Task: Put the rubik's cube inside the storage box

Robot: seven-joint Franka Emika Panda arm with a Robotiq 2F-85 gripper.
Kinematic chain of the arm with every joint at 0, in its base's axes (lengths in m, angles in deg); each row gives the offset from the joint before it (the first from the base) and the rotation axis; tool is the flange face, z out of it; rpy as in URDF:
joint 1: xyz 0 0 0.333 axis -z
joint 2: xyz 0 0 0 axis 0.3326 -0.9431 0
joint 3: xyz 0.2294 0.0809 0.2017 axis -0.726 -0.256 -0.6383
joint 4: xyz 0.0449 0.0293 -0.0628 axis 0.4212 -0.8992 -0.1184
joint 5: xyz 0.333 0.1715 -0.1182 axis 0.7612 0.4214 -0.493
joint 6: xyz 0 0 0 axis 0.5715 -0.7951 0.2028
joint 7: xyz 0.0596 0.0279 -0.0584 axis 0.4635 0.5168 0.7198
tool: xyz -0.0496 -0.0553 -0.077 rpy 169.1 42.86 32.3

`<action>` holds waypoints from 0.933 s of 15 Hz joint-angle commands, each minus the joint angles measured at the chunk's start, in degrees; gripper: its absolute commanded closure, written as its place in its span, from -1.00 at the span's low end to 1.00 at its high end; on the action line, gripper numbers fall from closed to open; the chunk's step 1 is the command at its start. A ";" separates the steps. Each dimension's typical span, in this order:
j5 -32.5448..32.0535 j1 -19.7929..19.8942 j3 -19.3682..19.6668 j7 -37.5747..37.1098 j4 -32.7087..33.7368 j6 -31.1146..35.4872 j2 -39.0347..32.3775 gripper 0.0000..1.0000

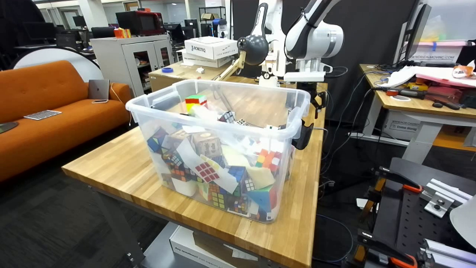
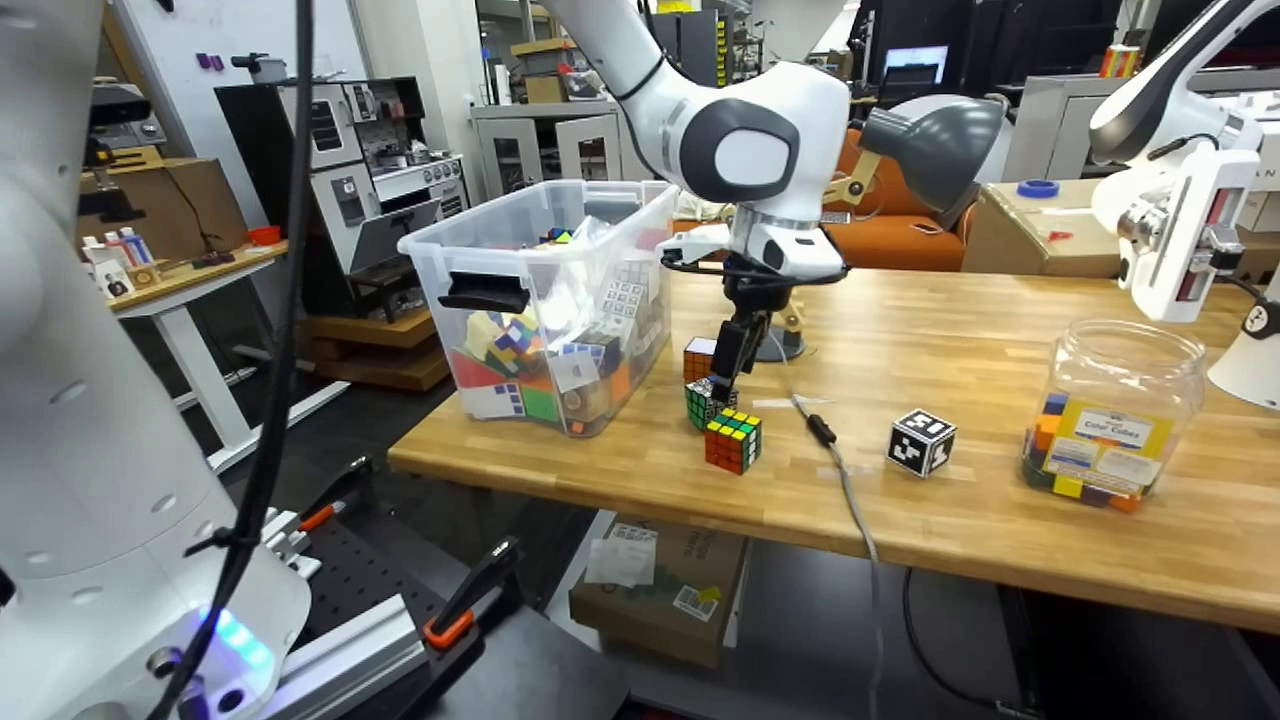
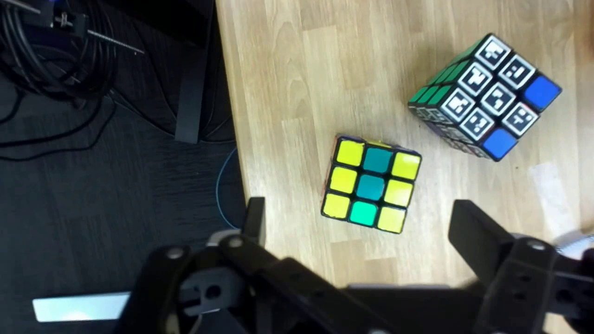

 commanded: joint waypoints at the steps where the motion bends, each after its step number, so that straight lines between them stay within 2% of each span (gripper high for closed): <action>1: 1.12 0.32 0.19 -1.12 1.92 -1.74 -2.07 -1.00; 4: 2.20 0.95 0.16 -2.42 5.01 -4.12 -4.77 -1.00; 10: 2.35 0.97 0.04 -2.78 5.49 -4.81 -4.89 -1.00; 14: 3.03 1.49 -0.93 -1.43 7.37 -5.15 -7.51 -1.00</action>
